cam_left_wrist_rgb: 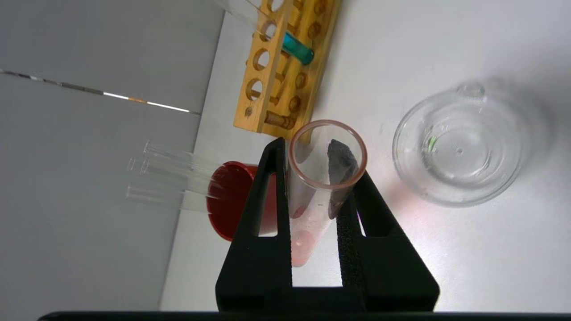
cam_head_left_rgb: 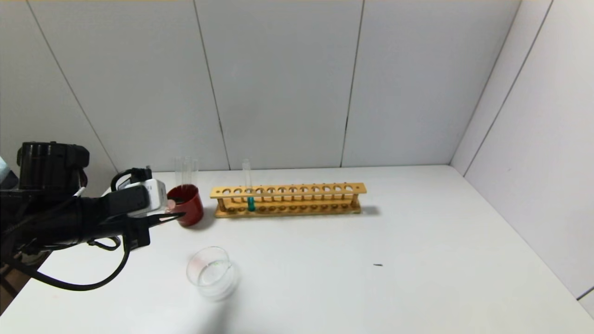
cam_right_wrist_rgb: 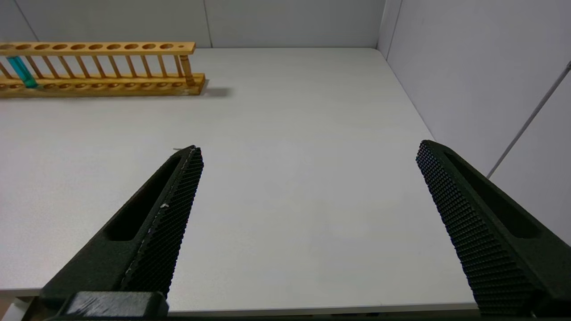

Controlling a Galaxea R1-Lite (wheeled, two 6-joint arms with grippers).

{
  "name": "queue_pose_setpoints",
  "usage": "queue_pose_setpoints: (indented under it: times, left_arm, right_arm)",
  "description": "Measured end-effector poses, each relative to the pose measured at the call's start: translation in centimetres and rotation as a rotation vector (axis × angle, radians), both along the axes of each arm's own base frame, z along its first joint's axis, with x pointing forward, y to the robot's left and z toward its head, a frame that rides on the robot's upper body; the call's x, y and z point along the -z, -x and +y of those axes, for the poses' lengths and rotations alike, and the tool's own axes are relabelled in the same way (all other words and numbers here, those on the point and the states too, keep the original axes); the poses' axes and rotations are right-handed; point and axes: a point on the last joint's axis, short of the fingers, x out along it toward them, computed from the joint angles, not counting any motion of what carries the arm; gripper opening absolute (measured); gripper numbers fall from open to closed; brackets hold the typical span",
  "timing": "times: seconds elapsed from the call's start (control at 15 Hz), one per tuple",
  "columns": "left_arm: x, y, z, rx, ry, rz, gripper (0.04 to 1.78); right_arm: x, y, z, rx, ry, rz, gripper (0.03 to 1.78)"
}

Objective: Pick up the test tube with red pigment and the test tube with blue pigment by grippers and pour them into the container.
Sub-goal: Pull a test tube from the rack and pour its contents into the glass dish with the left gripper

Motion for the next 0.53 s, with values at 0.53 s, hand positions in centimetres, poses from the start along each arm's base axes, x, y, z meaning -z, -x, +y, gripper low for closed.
queue_pose_setpoints:
  times: [0.53]
  left_arm:
    - [1.1,-1.2,0.3,0.130,-0.378,-0.183,0.33]
  right_arm:
    - [0.0,0.0,0.0,0.000,0.000,0.000,1.75]
